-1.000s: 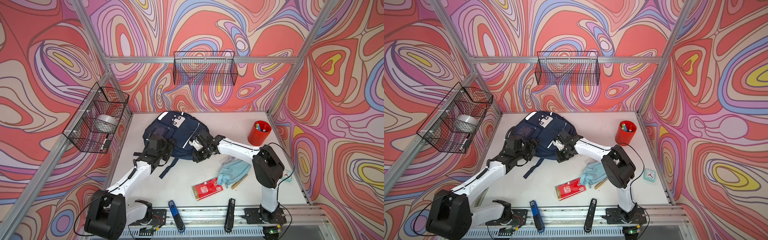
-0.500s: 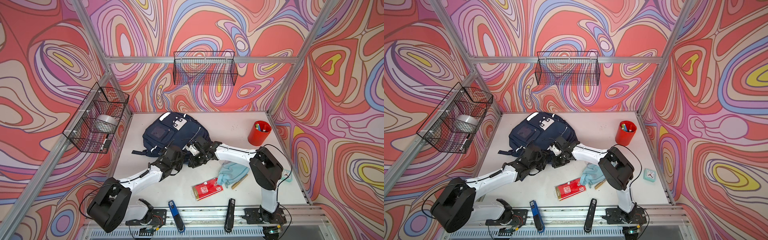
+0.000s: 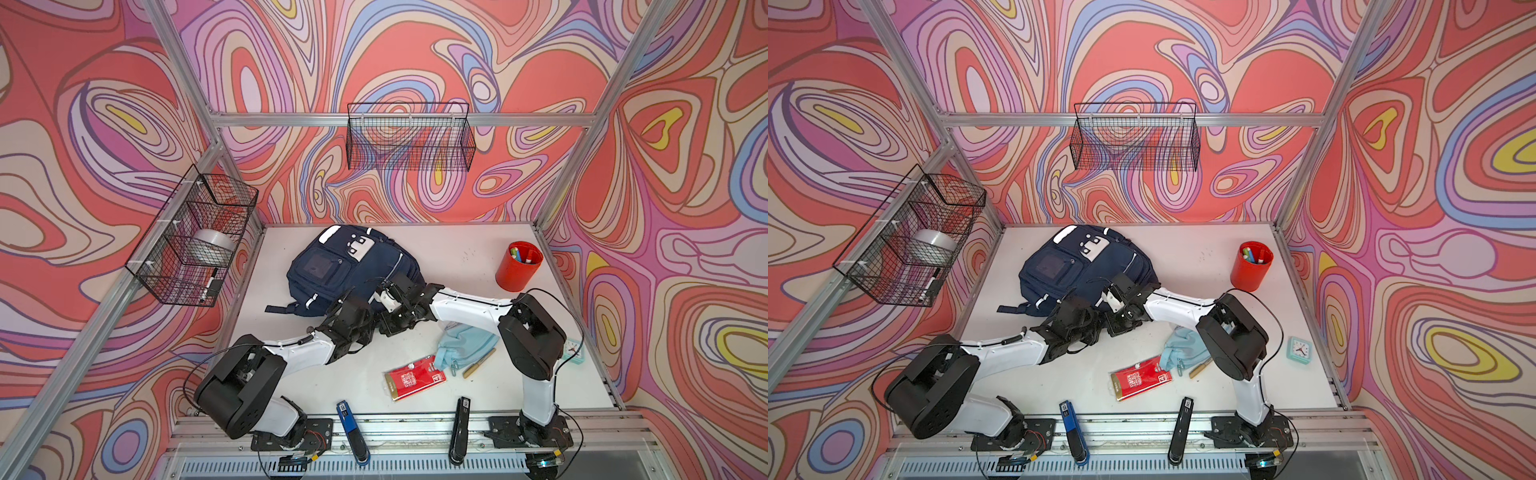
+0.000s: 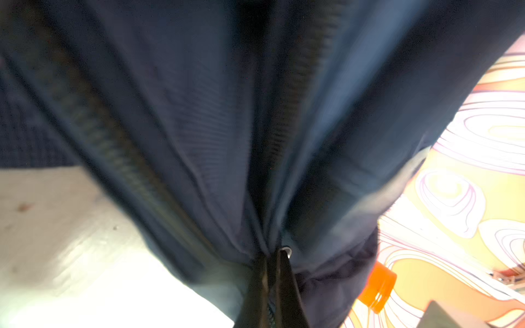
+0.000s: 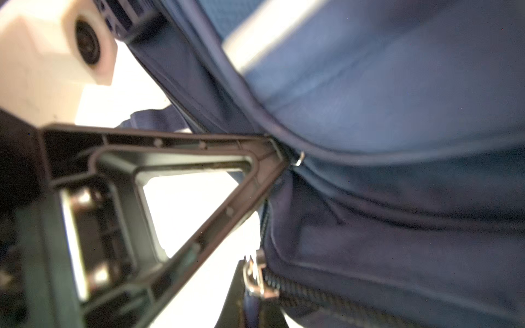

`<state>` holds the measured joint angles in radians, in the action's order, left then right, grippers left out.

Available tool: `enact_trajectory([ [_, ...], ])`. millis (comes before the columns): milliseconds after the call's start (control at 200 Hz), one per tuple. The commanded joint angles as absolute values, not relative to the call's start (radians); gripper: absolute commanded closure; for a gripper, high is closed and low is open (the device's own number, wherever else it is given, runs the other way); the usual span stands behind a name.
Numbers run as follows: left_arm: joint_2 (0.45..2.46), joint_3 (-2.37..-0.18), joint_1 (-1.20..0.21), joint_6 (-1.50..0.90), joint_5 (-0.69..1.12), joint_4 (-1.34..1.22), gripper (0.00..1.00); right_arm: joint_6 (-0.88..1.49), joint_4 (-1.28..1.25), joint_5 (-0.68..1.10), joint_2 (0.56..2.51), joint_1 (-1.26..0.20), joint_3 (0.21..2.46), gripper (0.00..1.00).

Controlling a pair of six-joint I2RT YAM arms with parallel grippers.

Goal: Pack books, pencil case, and school supplies into a backpack
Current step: Zip the student bag at the center of the table.

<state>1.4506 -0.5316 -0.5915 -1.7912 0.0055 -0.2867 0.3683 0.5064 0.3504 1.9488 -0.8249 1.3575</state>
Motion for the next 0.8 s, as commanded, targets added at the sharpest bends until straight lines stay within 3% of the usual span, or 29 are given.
enact_trajectory([
  [0,1.412,-0.477,-0.570,-1.785,0.022,-0.259,1.00,0.304,0.534,0.383,1.918,-0.833,1.385,1.00],
  [371,1.253,-0.431,-0.448,-1.678,0.002,-0.062,1.00,0.091,0.808,0.185,1.936,-0.708,1.421,1.00],
  [561,1.252,-0.475,-0.444,-1.634,0.041,-0.089,1.00,0.092,0.797,0.300,1.944,-0.701,1.438,1.00],
  [621,1.258,-0.505,-0.472,-1.630,0.058,-0.090,0.73,0.120,0.753,0.355,1.949,-0.721,1.443,1.00],
  [711,1.257,-0.553,-0.530,-1.673,0.042,-0.129,0.40,0.164,0.686,0.433,1.946,-0.743,1.453,1.00],
  [741,1.259,-0.548,-0.546,-1.701,0.039,-0.144,0.33,0.187,0.660,0.457,1.945,-0.745,1.452,1.00],
  [796,1.270,-0.527,-0.579,-1.782,0.043,-0.185,0.31,0.217,0.614,0.493,1.943,-0.751,1.450,1.00],
])
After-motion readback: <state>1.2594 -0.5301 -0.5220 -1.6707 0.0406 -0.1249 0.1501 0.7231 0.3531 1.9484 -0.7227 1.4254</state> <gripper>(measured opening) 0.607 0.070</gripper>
